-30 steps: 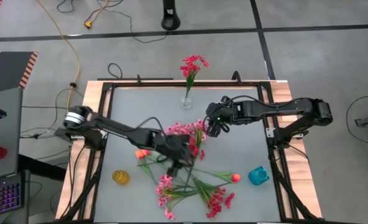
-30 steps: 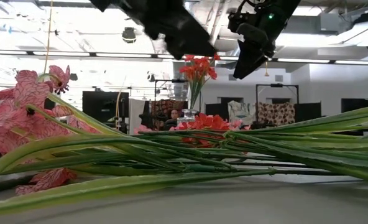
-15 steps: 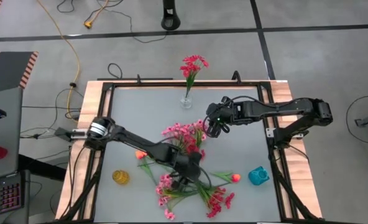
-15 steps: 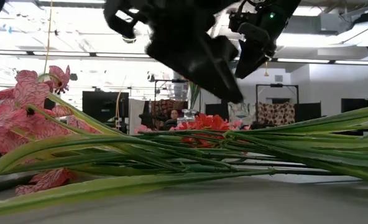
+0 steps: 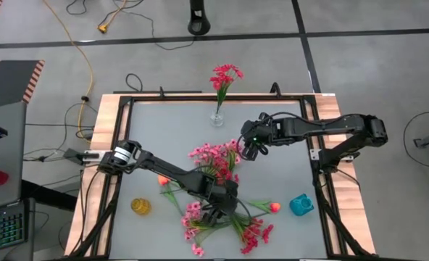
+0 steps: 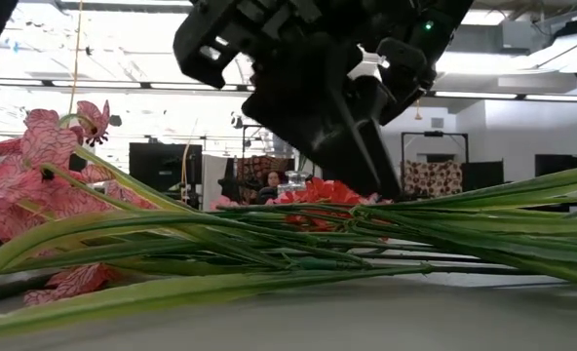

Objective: Sort flowers into vase by color
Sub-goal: Put the bottom red flowers into the transparent vase

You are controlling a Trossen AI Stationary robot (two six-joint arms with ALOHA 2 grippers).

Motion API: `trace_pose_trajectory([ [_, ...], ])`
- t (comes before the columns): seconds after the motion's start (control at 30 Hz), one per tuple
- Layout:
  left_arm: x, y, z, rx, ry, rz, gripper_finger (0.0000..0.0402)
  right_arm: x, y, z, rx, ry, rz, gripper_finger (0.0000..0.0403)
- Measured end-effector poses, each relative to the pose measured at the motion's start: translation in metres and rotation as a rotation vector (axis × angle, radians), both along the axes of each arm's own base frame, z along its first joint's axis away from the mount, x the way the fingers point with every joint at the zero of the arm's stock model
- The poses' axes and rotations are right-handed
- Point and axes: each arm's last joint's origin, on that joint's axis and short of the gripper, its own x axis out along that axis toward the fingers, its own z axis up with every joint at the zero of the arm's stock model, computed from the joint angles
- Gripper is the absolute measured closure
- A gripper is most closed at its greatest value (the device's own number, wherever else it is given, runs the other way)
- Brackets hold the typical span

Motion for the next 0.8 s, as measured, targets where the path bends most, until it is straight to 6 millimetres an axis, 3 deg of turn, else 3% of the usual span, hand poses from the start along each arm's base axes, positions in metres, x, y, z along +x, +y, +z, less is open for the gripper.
trace_pose_trajectory([
  [0.8, -0.003, 0.003, -0.003, 0.061, 0.028, 0.031, 0.023, 0.006, 0.016, 0.064, -0.016, -0.111, 0.079, 0.0173],
])
